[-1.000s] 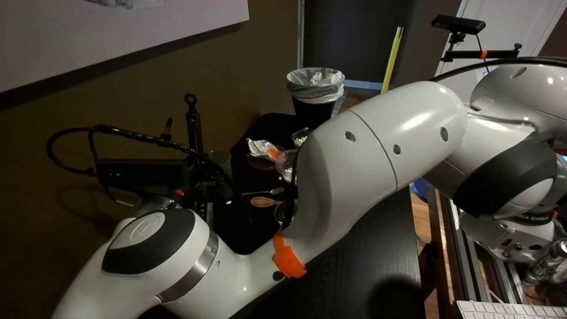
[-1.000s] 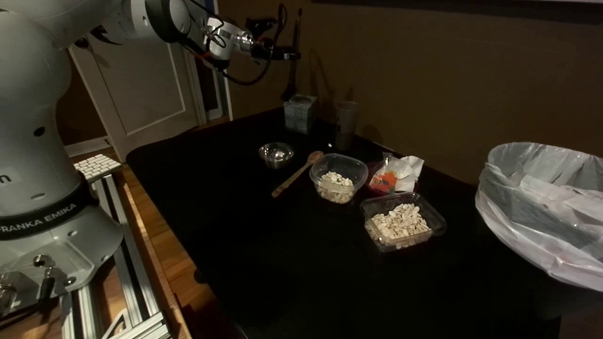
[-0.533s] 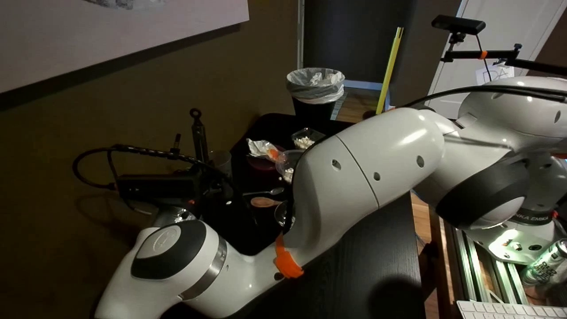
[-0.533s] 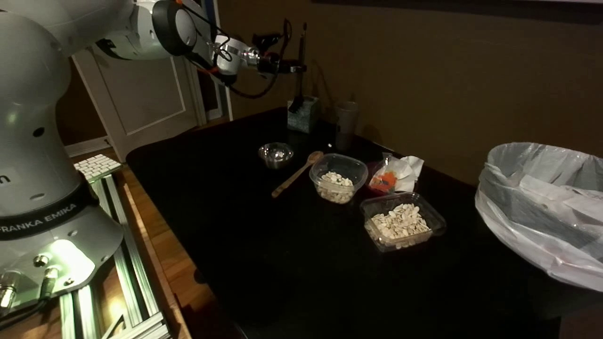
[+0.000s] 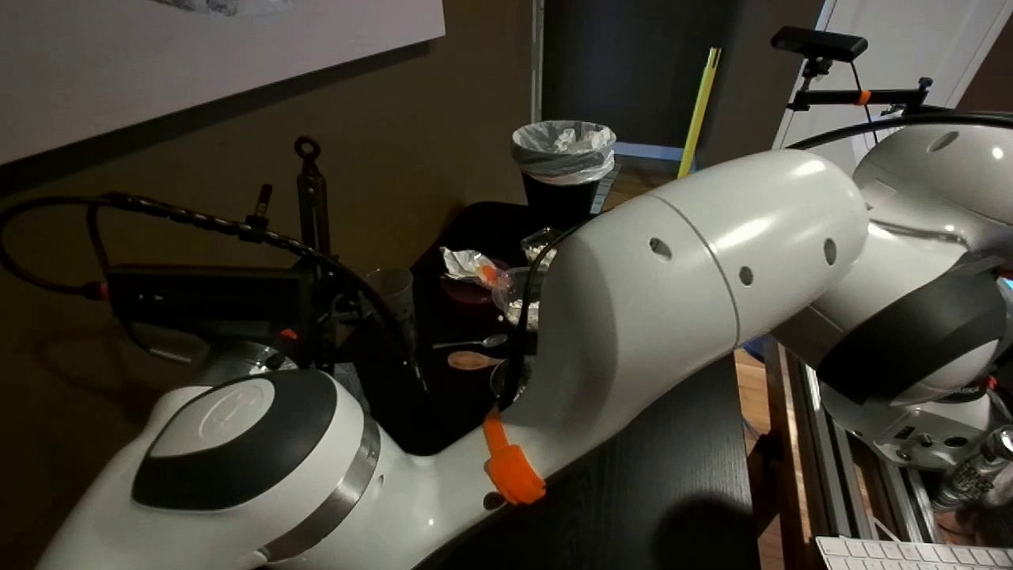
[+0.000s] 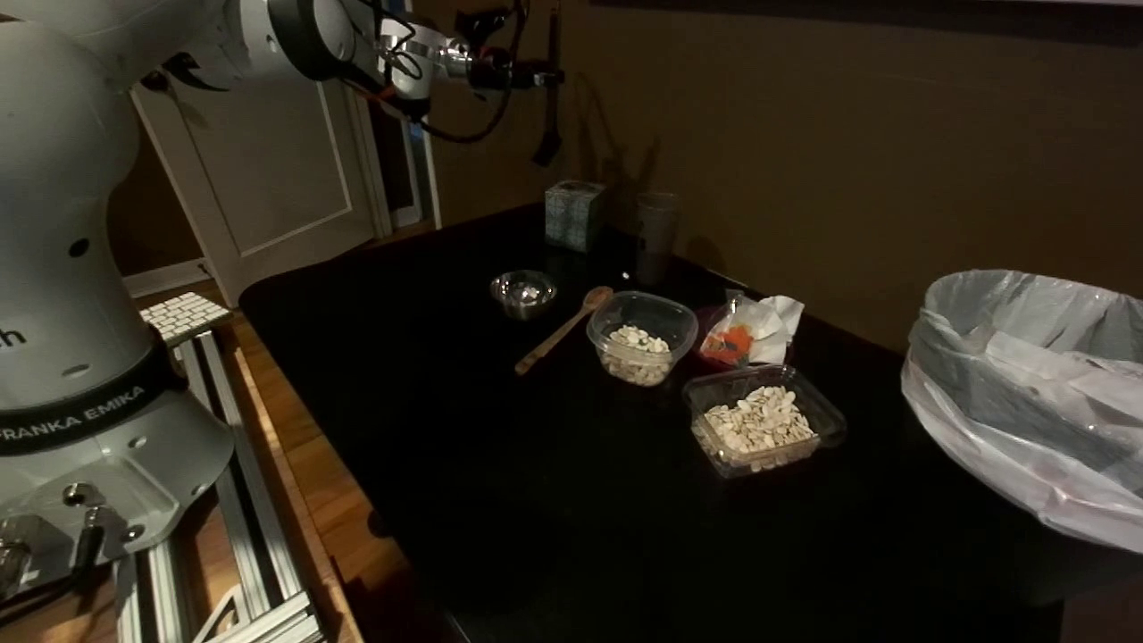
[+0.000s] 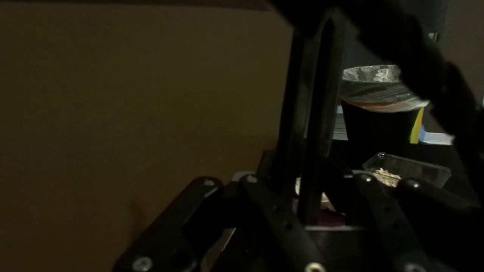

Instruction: Put the tongs in the tissue paper dispenser

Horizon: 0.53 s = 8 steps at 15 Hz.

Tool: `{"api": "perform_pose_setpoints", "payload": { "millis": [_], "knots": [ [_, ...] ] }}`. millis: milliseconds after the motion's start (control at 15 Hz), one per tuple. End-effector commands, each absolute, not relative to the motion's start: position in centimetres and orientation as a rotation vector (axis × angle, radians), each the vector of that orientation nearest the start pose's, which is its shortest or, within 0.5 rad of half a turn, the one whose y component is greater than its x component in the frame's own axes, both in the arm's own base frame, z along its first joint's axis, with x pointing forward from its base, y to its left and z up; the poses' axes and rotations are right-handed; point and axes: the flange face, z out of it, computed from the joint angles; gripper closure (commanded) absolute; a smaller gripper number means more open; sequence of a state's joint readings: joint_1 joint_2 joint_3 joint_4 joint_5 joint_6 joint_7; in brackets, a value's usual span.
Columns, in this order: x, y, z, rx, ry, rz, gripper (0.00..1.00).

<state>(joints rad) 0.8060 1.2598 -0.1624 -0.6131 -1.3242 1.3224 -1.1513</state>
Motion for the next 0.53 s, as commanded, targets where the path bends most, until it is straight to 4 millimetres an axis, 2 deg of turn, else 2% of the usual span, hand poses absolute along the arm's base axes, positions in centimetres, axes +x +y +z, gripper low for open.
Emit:
{"api": "perform_pose_setpoints", "payload": {
  "millis": [0,133,200,467],
  "knots": [
    [65.1,43.4,30.2,0.906,1.262,-0.726,0.91],
    [66.3,42.5,28.9,0.899,1.235,-0.677,0.91],
    [66.5,42.4,27.3,0.900,1.228,-0.654,0.91],
    [68.2,39.8,22.5,0.980,1.231,-0.585,0.91]
  ]
}}
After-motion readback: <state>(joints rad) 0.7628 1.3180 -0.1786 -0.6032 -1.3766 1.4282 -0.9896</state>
